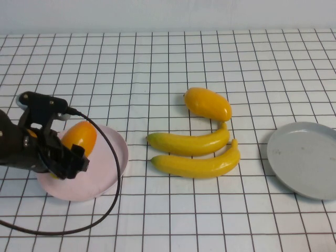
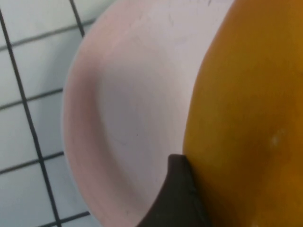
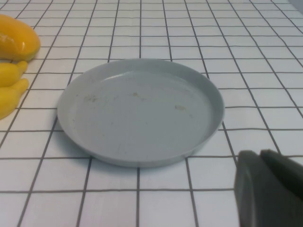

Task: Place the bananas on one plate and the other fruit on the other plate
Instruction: Put one type of fruit in the left plate

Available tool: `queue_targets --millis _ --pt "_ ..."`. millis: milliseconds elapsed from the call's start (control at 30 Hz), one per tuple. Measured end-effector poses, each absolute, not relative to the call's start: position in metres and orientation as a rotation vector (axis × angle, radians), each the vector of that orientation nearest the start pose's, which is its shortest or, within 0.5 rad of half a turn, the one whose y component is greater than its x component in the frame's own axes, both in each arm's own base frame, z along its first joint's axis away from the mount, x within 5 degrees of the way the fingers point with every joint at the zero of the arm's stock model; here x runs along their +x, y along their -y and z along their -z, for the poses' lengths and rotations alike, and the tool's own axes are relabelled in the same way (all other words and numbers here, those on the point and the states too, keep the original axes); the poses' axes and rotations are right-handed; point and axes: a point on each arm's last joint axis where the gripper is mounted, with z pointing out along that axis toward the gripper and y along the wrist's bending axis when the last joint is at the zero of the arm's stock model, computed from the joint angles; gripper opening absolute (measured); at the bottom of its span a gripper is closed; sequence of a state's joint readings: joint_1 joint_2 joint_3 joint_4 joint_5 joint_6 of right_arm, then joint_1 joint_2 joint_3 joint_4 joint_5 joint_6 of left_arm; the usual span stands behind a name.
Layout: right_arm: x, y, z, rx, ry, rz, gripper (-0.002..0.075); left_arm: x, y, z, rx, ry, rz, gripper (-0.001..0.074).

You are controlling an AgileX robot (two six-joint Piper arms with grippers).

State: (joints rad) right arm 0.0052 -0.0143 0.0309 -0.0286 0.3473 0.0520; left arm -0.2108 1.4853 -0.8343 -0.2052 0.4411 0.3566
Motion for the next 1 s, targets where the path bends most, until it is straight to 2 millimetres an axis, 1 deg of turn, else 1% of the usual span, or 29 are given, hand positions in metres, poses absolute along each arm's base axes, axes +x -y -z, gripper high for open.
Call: queue_targets --millis 67,167,200,433,500,533,600,667,833,1000 --pt "0.053 0.001 -0.172 0.025 -1.847 -0.012 -0.0016 0.283 0.069 -0.203 0.469 -2.568 0.14 0.0494" --pt "0.053 0.001 -0.172 0.025 -1.847 -0.012 -0.0016 0.288 0.068 -0.183 0.475 -2.64 0.118 0.0494" --pt "0.053 0.001 -0.172 0.025 -1.847 -0.012 -0.0016 0.289 0.068 -0.179 0.476 -2.654 0.11 0.0494" --pt "0.053 0.001 -0.172 0.025 -1.847 -0.012 -0.0016 0.294 0.068 -0.18 0.449 -2.648 0.103 0.0498" --pt "0.053 0.001 -0.172 0.025 -1.847 -0.012 -0.0016 0.297 0.069 -0.182 0.448 -2.661 0.111 0.0533" --pt "0.053 0.001 -0.172 0.025 -1.847 -0.012 -0.0016 0.299 0.07 -0.183 0.451 -2.671 0.114 0.0571" --pt "0.053 0.001 -0.172 0.025 -1.847 -0.012 -0.0016 0.302 0.071 -0.187 0.461 -2.704 0.124 0.0641" --pt "0.053 0.001 -0.172 0.025 -1.847 -0.012 -0.0016 0.305 0.073 -0.196 0.471 -2.722 0.132 0.0666" --pt "0.053 0.001 -0.172 0.025 -1.847 -0.012 -0.0016 0.317 0.076 -0.223 0.494 -2.731 0.142 0.0668" --pt "0.053 0.001 -0.172 0.025 -1.847 -0.012 -0.0016 0.327 0.08 -0.255 0.511 -2.734 0.163 0.0668"
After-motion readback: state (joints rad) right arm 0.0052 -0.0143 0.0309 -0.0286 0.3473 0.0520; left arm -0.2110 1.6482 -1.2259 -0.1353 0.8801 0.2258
